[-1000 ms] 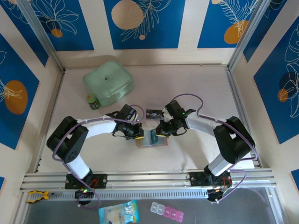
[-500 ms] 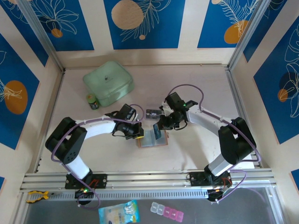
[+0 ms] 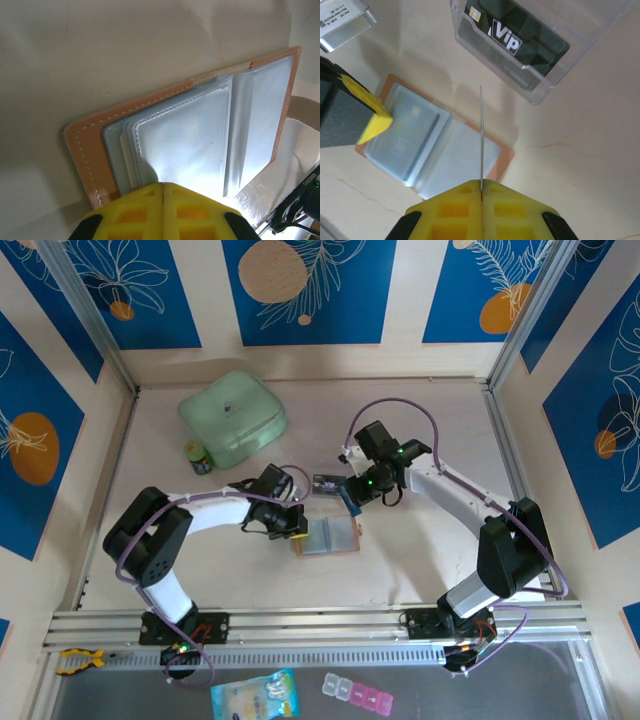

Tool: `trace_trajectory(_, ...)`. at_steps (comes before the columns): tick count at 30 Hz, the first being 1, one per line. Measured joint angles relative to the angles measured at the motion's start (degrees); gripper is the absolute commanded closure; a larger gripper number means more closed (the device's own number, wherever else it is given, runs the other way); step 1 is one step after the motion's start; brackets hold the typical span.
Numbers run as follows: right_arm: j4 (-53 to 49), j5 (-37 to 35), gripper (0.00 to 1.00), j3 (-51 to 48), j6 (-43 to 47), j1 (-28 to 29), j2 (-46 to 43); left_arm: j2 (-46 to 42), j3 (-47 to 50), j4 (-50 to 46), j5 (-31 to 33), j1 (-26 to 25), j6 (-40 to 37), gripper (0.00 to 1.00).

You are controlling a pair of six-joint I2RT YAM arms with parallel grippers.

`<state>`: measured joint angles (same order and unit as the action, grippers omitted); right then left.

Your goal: Take the credit cards out of the card holder

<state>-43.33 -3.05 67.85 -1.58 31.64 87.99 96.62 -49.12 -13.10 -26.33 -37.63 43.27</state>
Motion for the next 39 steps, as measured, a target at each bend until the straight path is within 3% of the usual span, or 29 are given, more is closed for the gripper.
trace_trajectory(10, -3.87, -5.79, 1.00, 5.31, 16.76, 1.84, 2.75, 0.22, -1.95, -3.52, 2.36, 0.66, -2.95, 0.97)
trace_trajectory(16, -6.86, -5.73, 1.00, 12.94, 24.09, 0.74, 7.37, 0.09, -2.05, -3.93, 2.36, 0.66, -2.93, 0.89)
trace_trajectory(29, -12.11, 6.49, 1.00, 31.36, 37.44, -6.19, 19.43, -3.96, -2.32, -4.83, 2.38, 1.03, -2.95, 0.86)
trace_trajectory(39, -18.05, 10.05, 1.00, 41.99, 44.68, -7.04, 30.82, -4.24, -3.93, -6.47, 2.38, 2.01, -3.32, 0.86)
